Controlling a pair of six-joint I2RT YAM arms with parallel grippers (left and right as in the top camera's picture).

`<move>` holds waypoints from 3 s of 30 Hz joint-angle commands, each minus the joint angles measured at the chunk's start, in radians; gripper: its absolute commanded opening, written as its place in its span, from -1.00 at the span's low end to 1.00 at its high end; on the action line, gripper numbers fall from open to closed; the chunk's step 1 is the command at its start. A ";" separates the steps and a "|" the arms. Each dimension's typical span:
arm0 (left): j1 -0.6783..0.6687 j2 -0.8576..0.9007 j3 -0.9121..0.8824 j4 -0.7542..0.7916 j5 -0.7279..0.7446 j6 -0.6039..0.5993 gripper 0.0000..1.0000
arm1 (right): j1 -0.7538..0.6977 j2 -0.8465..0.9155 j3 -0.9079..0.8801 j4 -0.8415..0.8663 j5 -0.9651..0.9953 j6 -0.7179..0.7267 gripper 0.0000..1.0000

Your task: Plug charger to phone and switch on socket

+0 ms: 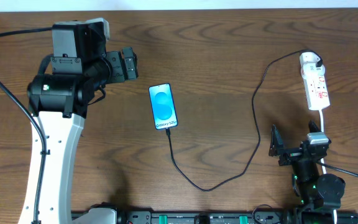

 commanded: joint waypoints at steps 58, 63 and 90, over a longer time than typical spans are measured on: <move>0.005 -0.909 -1.157 0.826 -0.088 0.169 0.96 | 0.004 -0.010 -0.005 0.002 -0.007 0.006 0.98; 0.027 -1.049 -1.298 0.867 -0.088 0.176 0.95 | 0.004 -0.010 -0.005 0.002 -0.007 0.006 0.98; 0.034 -1.388 -1.547 0.818 -0.103 0.194 0.96 | 0.004 -0.010 -0.005 0.002 -0.007 0.006 0.99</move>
